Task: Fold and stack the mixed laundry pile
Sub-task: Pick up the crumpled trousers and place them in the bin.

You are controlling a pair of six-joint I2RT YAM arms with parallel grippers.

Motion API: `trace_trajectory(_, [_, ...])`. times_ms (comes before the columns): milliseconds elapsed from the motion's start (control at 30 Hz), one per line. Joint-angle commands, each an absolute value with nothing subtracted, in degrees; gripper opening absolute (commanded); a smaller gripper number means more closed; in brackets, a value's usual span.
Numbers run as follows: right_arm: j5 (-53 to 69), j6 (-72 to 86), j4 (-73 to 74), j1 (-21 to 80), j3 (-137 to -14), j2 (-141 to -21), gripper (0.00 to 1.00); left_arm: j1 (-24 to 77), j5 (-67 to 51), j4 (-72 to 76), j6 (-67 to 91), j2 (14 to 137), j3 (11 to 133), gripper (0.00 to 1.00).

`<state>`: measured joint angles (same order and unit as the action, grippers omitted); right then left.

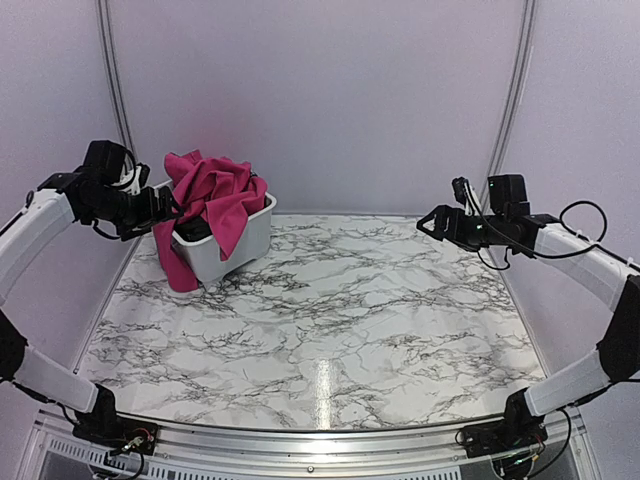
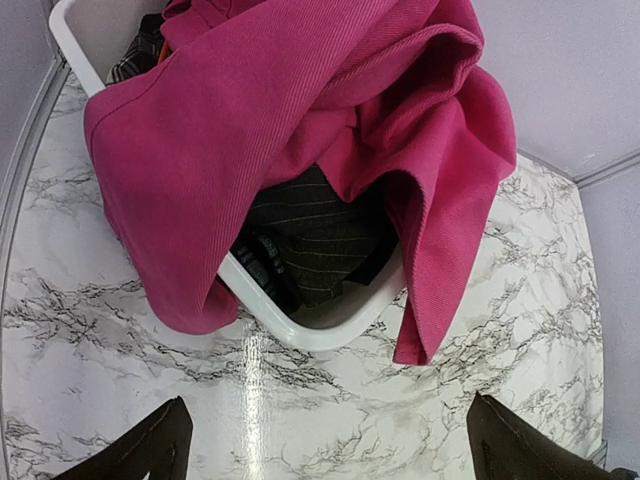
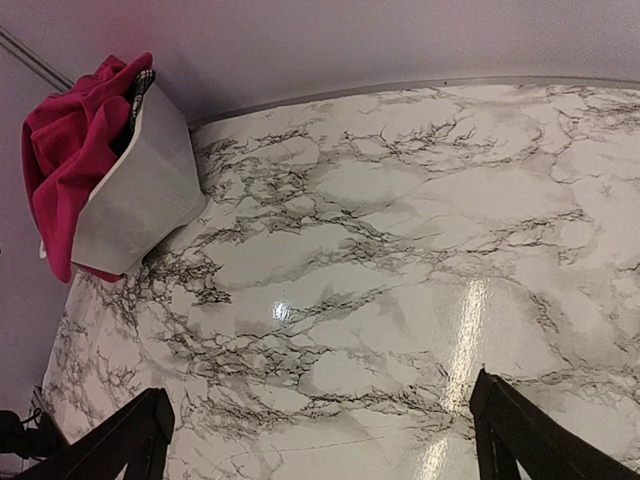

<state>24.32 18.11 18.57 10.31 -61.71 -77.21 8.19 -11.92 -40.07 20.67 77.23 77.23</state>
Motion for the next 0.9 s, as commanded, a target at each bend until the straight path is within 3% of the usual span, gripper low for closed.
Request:
trace_trajectory(0, [25.00,16.68,19.02,9.76,-63.95,-77.33,1.00,7.88,-11.56,-41.77,17.46,77.92,80.26,0.99])
trace_trajectory(467, [25.89,17.14,18.75,9.56,-64.55,-78.84,1.00,7.74,-9.71,-42.18,15.78,80.08,83.56,0.99])
trace_trajectory(867, [27.98,16.59,18.68,9.09,-64.32,-79.01,1.00,9.06,-11.15,-44.42,13.08,104.55,114.77,0.99])
